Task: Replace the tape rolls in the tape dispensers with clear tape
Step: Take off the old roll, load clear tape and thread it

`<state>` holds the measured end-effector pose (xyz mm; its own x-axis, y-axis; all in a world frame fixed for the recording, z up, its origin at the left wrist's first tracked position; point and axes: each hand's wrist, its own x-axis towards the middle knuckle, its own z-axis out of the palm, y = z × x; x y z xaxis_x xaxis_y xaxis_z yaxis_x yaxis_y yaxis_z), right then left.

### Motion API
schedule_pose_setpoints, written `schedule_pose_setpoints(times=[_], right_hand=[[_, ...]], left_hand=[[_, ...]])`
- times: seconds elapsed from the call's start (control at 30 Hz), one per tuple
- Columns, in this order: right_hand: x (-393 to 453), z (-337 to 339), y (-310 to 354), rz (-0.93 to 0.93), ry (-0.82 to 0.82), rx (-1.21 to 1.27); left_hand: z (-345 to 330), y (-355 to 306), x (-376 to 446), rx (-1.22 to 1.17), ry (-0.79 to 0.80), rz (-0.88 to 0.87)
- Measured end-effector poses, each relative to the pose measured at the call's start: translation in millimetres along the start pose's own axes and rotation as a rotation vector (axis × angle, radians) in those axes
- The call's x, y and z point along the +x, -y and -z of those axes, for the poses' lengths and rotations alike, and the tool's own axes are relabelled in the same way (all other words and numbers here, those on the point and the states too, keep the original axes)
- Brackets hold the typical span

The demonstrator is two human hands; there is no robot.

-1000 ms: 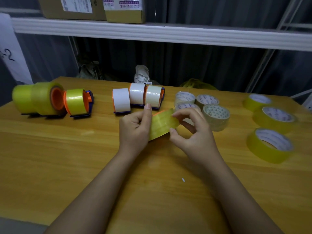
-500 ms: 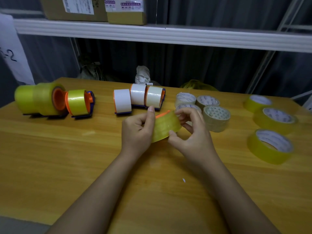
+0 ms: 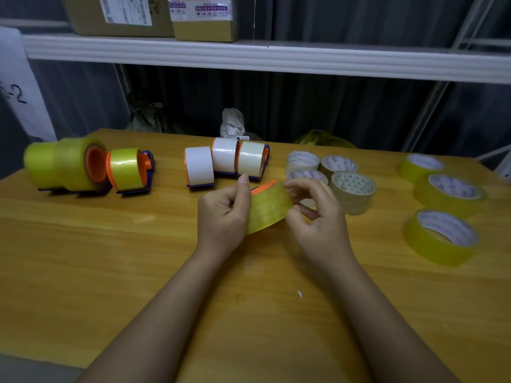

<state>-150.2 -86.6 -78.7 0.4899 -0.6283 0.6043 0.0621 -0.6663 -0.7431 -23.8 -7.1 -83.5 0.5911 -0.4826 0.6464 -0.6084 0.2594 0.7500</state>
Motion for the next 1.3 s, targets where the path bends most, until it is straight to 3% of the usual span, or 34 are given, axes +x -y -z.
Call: schedule_pose_setpoints(times=[0.27, 0.67, 0.87, 1.3], right_hand=[[-1.6, 2.6, 0.2, 0.012, 0.095, -0.108], [1.4, -2.4, -1.3, 0.081, -0.04, -0.077], [-2.5, 1.8, 1.6, 0.089, 0.042, -0.145], [0.5, 4.9, -0.2, 0.062, -0.021, -0.086]], left_hand=[[0.7, 0.8, 0.9, 0.023, 0.0, -0.011], [1.3, 2.2, 1.7, 0.013, -0.006, 0.023], [0.0, 0.0, 1.7, 0.013, -0.001, -0.004], [0.5, 0.9, -0.2, 0.015, 0.033, -0.005]])
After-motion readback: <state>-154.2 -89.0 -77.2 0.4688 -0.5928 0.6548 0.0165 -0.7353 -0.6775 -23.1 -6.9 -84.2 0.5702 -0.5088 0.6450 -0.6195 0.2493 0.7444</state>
